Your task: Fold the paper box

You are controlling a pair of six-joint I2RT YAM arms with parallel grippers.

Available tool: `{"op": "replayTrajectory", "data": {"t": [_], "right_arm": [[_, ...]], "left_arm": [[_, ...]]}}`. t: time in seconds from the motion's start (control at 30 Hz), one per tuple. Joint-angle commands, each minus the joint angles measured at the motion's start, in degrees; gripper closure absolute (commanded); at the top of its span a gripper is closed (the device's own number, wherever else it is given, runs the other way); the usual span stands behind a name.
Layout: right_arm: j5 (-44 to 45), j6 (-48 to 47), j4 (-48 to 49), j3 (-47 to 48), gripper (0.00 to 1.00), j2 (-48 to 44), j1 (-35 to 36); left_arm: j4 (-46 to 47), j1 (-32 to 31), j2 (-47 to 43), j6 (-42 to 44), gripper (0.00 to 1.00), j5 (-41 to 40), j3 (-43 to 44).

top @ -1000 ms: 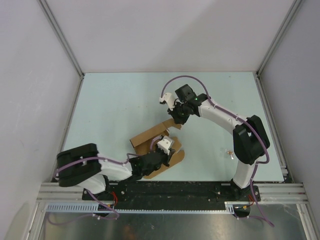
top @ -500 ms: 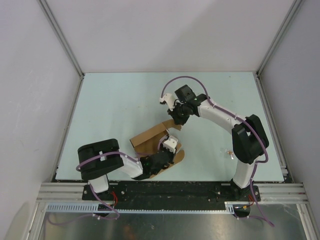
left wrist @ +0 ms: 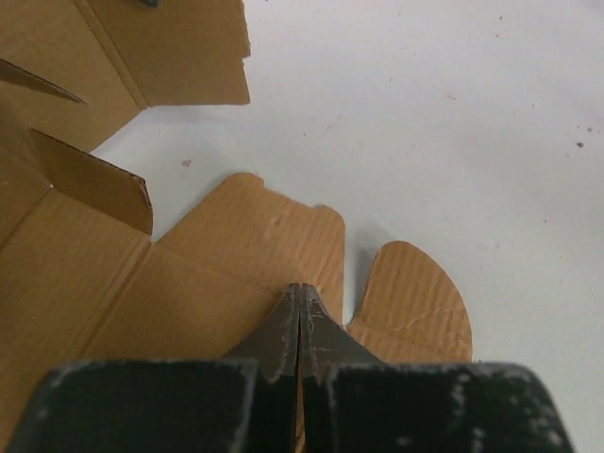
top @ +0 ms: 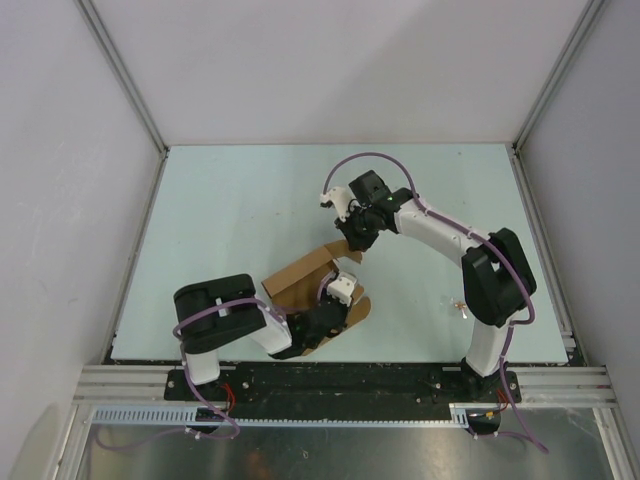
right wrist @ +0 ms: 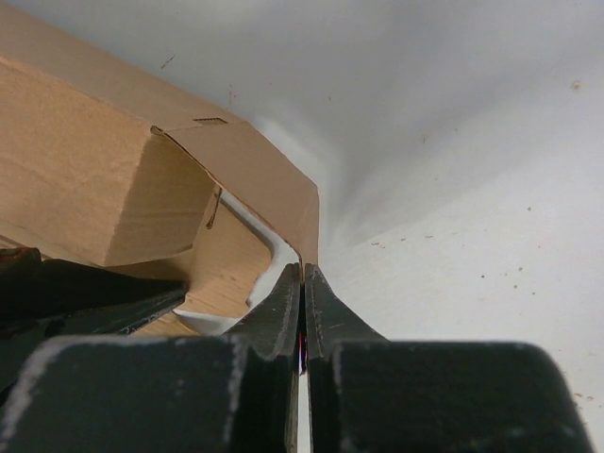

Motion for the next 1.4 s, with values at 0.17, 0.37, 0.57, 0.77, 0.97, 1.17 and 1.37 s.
{"op": "replayTrajectory", "data": {"t": [0.17,0.37,0.57,0.77,0.97,1.17,1.37], "right_arm": [[1.57,10.09,-0.38,0.27,1.0,0.81,2.67],[3.59,14.66,-0.99,0.36,1.0,2.39,5.32],[6.23,18.0,0.76,-1.92,1.0,1.78,7.69],[9.65,20.46,1.91,-3.16,1.0,0.9,9.36],[12.03,22.13,1.03,-3.69,1.0,-0.51,9.98],[11.77,23.36,1.02,-4.56,1.0,-0.77,10.42],[13.97,23.81,3.48,-6.93,1.0,-1.83,10.68]], "left_arm": [[1.66,0.63,1.82,-1.76,1.0,-0.99,-1.25],[1.93,0.72,1.91,-1.5,1.0,-0.99,-1.25],[2.1,0.9,1.64,-1.5,1.0,-0.91,-1.6],[2.1,0.81,0.68,-0.8,1.0,-0.91,-1.78],[2.1,0.9,1.11,-0.53,1.0,-0.73,-1.43],[2.02,0.81,0.76,-0.18,1.0,-0.47,-1.43],[1.84,0.81,-5.73,1.93,1.0,1.29,-3.27]]}}
